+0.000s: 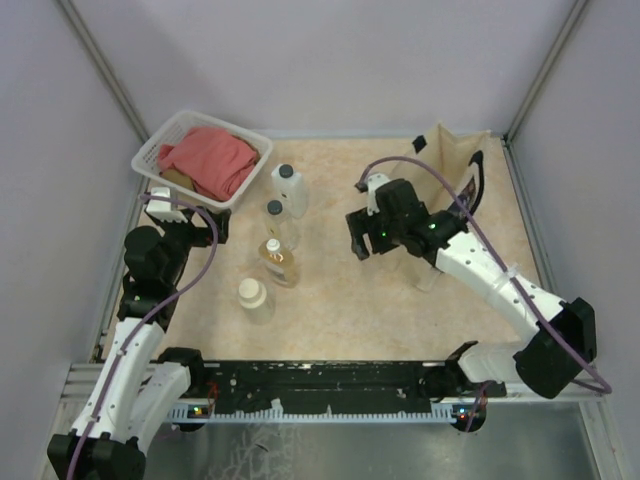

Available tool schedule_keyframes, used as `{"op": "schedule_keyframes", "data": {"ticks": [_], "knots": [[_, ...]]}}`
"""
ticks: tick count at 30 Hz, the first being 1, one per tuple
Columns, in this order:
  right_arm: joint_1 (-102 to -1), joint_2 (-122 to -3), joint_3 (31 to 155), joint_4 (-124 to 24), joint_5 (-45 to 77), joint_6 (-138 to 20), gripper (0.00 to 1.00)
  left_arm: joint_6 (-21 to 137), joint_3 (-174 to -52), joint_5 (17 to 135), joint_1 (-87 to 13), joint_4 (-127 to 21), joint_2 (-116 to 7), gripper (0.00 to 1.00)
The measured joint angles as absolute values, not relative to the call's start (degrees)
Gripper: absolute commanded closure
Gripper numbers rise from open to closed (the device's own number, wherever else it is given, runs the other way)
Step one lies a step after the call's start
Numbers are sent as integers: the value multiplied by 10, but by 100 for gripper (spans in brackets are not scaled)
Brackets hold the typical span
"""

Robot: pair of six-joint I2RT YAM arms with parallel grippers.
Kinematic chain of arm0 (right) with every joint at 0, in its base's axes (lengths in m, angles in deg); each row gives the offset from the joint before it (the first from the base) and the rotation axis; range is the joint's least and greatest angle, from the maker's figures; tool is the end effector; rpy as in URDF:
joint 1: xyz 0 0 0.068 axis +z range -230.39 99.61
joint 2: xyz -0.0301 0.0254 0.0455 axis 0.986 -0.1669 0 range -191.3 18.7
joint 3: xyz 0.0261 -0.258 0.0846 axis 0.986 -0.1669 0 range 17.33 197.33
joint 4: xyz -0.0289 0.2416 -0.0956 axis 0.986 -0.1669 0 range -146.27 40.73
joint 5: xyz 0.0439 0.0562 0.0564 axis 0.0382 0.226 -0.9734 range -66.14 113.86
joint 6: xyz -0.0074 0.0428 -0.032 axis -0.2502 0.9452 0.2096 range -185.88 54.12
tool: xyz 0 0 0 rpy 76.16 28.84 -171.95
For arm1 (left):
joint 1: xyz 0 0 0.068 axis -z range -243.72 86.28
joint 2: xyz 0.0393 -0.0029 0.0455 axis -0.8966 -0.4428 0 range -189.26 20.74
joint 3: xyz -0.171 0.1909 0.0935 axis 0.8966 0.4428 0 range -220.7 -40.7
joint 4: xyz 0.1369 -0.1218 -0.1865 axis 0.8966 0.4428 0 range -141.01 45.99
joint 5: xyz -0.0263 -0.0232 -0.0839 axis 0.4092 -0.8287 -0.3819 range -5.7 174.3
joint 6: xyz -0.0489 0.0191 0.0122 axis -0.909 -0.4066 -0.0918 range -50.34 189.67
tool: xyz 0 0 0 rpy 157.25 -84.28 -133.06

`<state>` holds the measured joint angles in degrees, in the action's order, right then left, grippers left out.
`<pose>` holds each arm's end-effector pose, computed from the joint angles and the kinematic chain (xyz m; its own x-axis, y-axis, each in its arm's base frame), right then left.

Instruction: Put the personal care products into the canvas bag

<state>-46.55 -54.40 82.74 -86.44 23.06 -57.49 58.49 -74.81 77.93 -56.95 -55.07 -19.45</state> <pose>0.2254 0.1518 0.3154 -0.6620 -0.2682 -0.6999 -0.4735 0.8735 0.1131 0.1760 -0.0247 0.3137 -0.0782 -0.1847 -0.9797 0.2159 0.9562 -0.1975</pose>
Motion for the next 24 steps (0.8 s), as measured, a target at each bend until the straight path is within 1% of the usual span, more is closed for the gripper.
{"op": "schedule_keyframes", "data": {"ticks": [4,11,16,20,24], "knots": [[-390,-545,814,-862,229,-563,25,584,-746,778,-570,-550,-191,1],[-308,-544,814,-872,234,-537,23,580,-746,776,-570,-549,-179,1],[-298,-511,814,-913,289,-523,13,578,-746,771,-570,-549,-176,1],[-298,-460,815,-946,361,-518,11,575,-746,764,-570,-549,-176,1],[-299,-438,821,-967,413,-517,9,574,-746,758,-570,-549,-176,1]]}}
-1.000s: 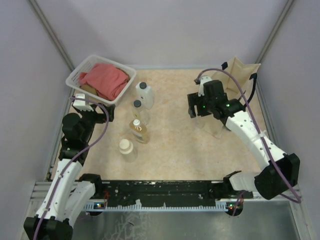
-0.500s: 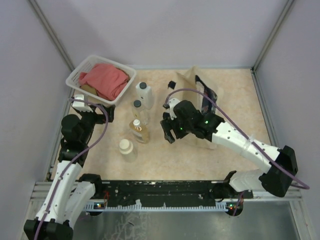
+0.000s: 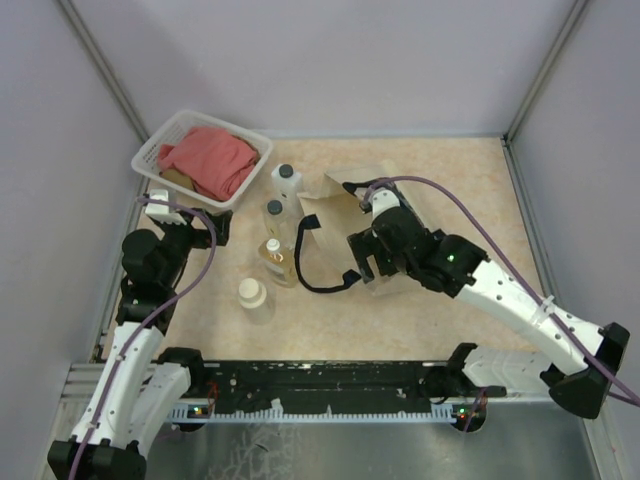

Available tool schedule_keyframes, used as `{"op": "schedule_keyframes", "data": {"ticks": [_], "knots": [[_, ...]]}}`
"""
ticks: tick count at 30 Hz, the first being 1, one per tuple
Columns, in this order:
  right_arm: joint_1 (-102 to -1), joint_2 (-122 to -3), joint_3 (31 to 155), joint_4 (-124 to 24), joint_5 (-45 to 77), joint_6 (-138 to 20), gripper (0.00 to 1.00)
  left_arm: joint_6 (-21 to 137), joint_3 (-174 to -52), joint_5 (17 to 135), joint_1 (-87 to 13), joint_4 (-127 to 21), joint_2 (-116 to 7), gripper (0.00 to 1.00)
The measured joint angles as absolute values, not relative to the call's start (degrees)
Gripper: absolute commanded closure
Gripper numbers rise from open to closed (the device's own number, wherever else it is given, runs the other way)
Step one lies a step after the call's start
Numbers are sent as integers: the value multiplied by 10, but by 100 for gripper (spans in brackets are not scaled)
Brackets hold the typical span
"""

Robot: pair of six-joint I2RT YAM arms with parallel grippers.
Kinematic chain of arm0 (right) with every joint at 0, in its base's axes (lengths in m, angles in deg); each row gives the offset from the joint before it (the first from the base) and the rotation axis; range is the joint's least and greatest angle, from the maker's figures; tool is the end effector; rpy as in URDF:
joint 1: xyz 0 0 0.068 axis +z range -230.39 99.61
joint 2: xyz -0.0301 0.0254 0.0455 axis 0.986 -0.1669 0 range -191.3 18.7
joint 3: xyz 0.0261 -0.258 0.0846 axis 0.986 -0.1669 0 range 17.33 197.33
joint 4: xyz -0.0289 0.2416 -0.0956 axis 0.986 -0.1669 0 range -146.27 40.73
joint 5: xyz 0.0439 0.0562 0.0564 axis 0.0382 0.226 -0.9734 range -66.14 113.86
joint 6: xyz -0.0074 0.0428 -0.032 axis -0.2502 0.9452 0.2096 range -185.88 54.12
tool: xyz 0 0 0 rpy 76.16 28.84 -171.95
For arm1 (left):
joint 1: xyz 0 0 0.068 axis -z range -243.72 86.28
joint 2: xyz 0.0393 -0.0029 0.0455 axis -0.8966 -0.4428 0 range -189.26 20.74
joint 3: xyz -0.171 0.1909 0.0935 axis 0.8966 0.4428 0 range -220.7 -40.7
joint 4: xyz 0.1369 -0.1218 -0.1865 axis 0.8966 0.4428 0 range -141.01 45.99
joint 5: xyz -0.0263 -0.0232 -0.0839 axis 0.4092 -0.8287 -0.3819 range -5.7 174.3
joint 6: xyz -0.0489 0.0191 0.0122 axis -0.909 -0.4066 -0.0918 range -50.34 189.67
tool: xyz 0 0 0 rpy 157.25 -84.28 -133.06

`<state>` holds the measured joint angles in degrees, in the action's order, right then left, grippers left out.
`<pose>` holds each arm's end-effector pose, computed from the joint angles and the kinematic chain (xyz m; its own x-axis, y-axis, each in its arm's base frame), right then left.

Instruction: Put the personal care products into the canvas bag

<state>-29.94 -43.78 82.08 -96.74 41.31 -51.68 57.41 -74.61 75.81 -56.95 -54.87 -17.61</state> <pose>0.1460 0.1602 0.3406 -0.5854 -0.3414 -0.7354 -0.4718 0.8811 -0.0334 0.1693 -0.0252 0.3171 -0.0655 -0.2036 -0.9769 0.2548 0.9431 -0.2137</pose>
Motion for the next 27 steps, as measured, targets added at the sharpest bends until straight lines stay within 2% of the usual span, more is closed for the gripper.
{"op": "schedule_keyframes", "data": {"ticks": [7,19,24,27], "knots": [[-301,-434,833,-965,433,-524,7,574,-746,749,-570,-549,-176,1],[-299,-327,825,-873,243,-537,7,574,-746,744,-570,-549,-176,1],[-292,-315,832,-863,282,-526,5,574,-746,743,-570,-550,-176,1],[-259,-356,843,-878,362,-526,3,575,-746,743,-570,-550,-176,1]]}}
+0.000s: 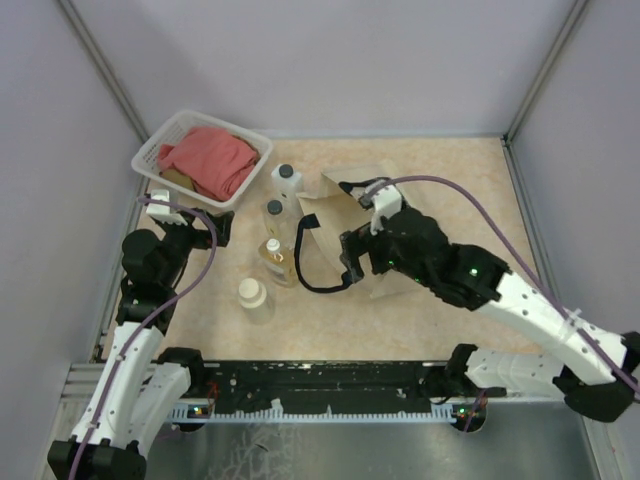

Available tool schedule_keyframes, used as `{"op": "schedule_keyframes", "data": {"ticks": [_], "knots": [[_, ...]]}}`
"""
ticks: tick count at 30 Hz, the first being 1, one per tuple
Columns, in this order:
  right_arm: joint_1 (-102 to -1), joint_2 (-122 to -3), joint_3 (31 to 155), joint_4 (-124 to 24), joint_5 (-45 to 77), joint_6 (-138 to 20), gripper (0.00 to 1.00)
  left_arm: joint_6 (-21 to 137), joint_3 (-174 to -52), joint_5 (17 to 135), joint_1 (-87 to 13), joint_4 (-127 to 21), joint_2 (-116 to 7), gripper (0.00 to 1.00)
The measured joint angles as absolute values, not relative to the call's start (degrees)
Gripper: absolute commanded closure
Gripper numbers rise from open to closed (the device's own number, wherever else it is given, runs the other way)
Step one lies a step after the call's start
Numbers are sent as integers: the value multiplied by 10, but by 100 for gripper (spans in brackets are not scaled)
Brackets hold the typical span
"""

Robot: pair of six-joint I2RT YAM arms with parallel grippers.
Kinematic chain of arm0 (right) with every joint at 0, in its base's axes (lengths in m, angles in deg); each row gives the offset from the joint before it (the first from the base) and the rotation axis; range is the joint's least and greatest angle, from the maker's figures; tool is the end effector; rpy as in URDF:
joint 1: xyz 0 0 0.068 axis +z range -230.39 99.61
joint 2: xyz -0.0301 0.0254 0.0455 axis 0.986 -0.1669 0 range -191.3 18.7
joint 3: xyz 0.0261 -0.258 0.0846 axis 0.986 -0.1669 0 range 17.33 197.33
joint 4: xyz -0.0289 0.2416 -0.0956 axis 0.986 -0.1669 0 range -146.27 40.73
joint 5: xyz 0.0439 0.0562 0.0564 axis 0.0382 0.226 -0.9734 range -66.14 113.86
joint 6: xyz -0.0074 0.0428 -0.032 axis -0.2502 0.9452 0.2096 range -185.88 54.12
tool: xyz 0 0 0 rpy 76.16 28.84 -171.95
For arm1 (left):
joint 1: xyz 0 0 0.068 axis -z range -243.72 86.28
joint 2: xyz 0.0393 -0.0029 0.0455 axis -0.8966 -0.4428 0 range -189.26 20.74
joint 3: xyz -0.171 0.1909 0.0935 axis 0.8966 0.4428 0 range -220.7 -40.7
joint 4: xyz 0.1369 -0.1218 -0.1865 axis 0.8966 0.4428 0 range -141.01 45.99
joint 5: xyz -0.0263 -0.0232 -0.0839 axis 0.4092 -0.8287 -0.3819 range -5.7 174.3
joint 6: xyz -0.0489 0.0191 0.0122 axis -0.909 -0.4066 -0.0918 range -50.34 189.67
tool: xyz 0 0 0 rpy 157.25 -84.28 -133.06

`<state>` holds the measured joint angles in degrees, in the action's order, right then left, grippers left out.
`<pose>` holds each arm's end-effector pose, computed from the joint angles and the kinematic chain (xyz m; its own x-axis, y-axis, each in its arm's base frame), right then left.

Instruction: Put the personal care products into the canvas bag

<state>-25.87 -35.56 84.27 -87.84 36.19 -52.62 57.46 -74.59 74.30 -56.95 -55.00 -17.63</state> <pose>0.1161 0.1500 0.3925 -0.4035 -0.1801 -0.8971 -0.6076 0.7858 0.1156 0.1691 -0.0262 0.3171 -0.0691 -0.2014 -0.9771 0.2800 0.9361 -0.2128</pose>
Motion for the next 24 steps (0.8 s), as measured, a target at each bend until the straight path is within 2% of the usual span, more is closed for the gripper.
{"op": "schedule_keyframes", "data": {"ticks": [5,9,24], "knots": [[-222,-460,849,-904,482,-528,1,575,-745,743,-570,-550,-177,1],[-220,-498,849,-920,557,-528,1,577,-744,744,-570,-550,-177,1],[-220,-411,849,-879,626,-569,1,579,-738,744,-570,-559,-183,1]]}}
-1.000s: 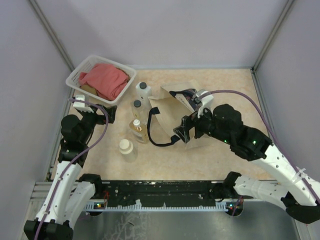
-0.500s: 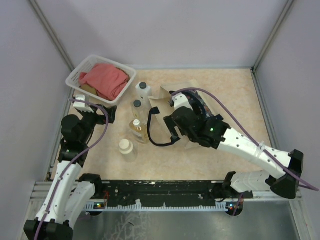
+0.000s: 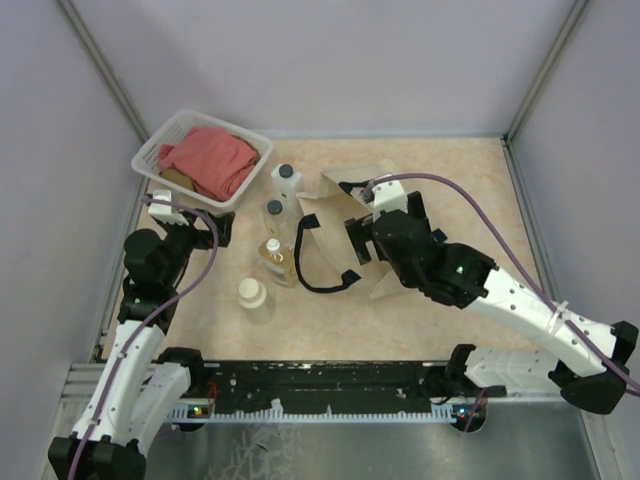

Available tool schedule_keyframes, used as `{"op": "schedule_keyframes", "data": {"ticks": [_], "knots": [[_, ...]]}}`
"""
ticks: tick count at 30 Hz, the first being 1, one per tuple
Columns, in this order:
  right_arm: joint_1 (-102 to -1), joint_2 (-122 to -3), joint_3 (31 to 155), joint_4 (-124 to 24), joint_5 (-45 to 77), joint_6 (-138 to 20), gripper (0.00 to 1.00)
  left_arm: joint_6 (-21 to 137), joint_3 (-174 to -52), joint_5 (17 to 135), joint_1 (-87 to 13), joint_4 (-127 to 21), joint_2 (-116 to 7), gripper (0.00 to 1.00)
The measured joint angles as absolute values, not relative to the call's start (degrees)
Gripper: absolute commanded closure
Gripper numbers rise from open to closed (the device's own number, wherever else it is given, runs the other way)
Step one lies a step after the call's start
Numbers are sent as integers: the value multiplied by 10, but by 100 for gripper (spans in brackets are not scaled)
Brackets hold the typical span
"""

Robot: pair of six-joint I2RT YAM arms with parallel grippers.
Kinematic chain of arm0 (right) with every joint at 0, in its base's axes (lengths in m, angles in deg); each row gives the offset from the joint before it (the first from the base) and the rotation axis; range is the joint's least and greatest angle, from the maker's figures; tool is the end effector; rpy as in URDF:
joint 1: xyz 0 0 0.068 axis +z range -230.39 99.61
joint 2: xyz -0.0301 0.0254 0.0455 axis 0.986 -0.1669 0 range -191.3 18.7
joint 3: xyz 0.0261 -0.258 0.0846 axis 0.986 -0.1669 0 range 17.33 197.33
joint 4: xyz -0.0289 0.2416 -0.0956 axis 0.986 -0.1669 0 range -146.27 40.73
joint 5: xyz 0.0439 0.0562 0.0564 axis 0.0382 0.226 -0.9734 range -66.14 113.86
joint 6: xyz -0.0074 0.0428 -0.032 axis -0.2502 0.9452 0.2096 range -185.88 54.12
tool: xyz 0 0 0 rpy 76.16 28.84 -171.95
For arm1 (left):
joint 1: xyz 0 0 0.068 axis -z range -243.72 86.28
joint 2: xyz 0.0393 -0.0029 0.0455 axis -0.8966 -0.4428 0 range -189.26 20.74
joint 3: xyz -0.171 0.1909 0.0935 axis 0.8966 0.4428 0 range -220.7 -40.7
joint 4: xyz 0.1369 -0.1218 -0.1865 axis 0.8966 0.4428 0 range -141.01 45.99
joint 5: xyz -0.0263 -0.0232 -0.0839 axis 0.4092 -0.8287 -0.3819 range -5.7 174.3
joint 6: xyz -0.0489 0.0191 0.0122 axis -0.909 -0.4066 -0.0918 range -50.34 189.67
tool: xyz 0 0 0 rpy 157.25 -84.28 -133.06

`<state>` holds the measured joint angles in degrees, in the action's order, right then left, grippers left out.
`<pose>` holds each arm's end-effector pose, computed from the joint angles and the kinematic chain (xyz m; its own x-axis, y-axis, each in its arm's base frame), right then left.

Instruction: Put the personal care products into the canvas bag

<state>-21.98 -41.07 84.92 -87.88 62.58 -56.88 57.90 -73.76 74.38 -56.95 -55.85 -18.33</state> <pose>0.1284 0.1665 0.3822 -0.3248 -0.2950 -0.8986 -0.3364 0.9240 -0.1818 0.1721 -0.0265 0.3117 -0.0782 -0.1930 -0.9781 0.2767 0.9383 -0.2073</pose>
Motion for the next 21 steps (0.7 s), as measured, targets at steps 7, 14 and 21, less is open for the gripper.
{"op": "schedule_keyframes", "data": {"ticks": [7,14,21], "knots": [[-231,-462,833,-863,675,-589,1,579,-738,744,-569,-562,-183,1],[-305,-511,784,-829,670,-610,4,580,-737,745,-569,-562,-183,1],[-374,-524,754,-754,660,-646,95,581,-733,747,-569,-566,-184,1]]}}
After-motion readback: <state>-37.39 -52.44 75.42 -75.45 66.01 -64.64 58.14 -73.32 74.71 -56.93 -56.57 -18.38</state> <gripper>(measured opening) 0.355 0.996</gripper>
